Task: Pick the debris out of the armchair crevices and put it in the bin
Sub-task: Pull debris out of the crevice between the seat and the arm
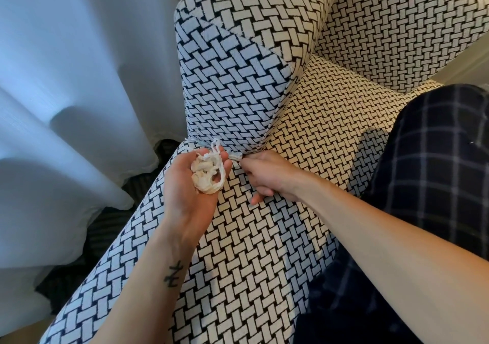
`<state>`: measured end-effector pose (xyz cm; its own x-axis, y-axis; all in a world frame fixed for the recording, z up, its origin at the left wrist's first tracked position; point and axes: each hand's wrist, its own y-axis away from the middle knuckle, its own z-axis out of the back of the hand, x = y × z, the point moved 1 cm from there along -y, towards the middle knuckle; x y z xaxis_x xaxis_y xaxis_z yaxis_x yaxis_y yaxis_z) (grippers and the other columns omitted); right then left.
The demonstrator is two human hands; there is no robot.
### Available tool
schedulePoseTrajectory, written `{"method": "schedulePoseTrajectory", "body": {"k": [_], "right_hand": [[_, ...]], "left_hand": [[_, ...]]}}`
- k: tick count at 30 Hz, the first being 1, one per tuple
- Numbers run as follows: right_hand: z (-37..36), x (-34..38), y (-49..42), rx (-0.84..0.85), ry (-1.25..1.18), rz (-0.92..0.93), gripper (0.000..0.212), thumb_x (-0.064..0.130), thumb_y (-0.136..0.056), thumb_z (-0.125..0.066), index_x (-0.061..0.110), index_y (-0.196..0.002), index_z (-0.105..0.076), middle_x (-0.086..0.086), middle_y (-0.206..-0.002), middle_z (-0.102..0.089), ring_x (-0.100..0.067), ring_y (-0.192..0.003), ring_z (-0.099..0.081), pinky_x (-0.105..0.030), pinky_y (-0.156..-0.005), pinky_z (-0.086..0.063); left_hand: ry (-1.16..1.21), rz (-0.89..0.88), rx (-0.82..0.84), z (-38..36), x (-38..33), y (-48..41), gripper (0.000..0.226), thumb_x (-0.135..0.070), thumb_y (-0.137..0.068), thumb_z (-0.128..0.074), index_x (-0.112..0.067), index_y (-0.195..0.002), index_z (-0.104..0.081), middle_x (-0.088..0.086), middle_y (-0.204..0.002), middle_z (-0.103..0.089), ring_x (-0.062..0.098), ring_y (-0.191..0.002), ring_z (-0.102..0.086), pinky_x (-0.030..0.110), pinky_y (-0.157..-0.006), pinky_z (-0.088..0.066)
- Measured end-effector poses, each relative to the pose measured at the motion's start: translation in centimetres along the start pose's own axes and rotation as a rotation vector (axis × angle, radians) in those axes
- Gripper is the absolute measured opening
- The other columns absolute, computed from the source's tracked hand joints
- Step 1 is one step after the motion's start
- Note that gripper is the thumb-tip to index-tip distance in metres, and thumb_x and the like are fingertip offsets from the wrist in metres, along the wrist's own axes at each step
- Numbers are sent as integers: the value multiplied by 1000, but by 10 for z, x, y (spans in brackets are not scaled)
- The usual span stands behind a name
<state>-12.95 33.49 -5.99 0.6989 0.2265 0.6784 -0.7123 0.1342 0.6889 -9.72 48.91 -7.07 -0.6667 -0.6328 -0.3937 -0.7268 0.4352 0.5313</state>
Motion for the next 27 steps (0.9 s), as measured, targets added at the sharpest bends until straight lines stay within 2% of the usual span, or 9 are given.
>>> {"method": "schedulePoseTrajectory", "body": {"k": [5,8,10,14,19,21,23,26,27], "right_hand": [[-14,25,-12,-128,356,-162,16,14,-102,-45,5,-107,-56,-10,-67,-53,-23,-43,-61,-38,-57,-63],[-11,16,-17,-105,227,-109,18,17,-105,-46,8,-118,-55,-3,-66,-48,-11,-36,-47,-35,-55,-62],[-5,4,-11,-57,90,-41,23,23,-108,-45,11,-124,-55,4,-58,-41,-8,-37,-39,-33,-56,-60],[1,-2,-8,-1,41,5,30,24,-108,-44,11,-132,-55,8,-51,-34,-9,-39,-38,-36,-63,-62],[-4,-6,-2,-37,14,70,22,25,-107,-44,13,-107,-62,8,-49,-38,-10,-38,-37,-37,-61,-61],[-9,-7,-3,-92,10,90,33,35,-106,-47,7,-106,-64,8,-48,-42,-10,-37,-40,-33,-54,-57],[-15,-4,-5,-193,5,72,49,47,-102,-51,0,-103,-66,7,-44,-44,-12,-34,-46,-31,-50,-56],[-20,3,-10,-321,0,30,58,57,-96,-59,0,-89,-68,2,-44,-49,-15,-31,-50,-43,-58,-64],[-21,4,-12,-333,-17,17,57,56,-96,-60,-1,-90,-69,1,-46,-50,-15,-31,-50,-47,-60,-64]], "left_hand": [[-31,-32,-3,-4,-1,1,16,-11,-100,-44,-5,-97,-58,18,-104,-67,28,-99,-66,37,-87,-56],[-42,-62,-18,-4,-3,1,15,-11,-99,-44,-5,-97,-58,18,-106,-67,27,-100,-67,38,-91,-56],[-45,-51,-17,-4,-3,2,14,-11,-98,-45,-5,-98,-58,18,-106,-68,28,-99,-67,38,-91,-57],[-58,-31,-25,-2,-2,1,16,-12,-100,-44,-5,-101,-58,17,-104,-68,28,-96,-69,38,-87,-57],[-148,-59,-39,-2,-5,2,14,-13,-99,-47,-7,-98,-60,14,-100,-71,25,-94,-70,35,-80,-59],[-216,-63,-46,-2,-5,2,16,-15,-100,-46,-8,-97,-60,11,-89,-72,21,-83,-69,32,-72,-58],[-252,-58,-54,-3,-4,3,18,-16,-101,-45,-8,-97,-60,9,-80,-72,20,-72,-68,32,-72,-55],[-265,-59,-66,-2,-5,3,20,-18,-101,-44,-10,-90,-59,8,-80,-72,20,-74,-69,34,-72,-56],[-266,-55,-67,-2,-4,4,23,-20,-102,-44,-12,-86,-58,8,-81,-72,20,-77,-70,34,-72,-57]]}}
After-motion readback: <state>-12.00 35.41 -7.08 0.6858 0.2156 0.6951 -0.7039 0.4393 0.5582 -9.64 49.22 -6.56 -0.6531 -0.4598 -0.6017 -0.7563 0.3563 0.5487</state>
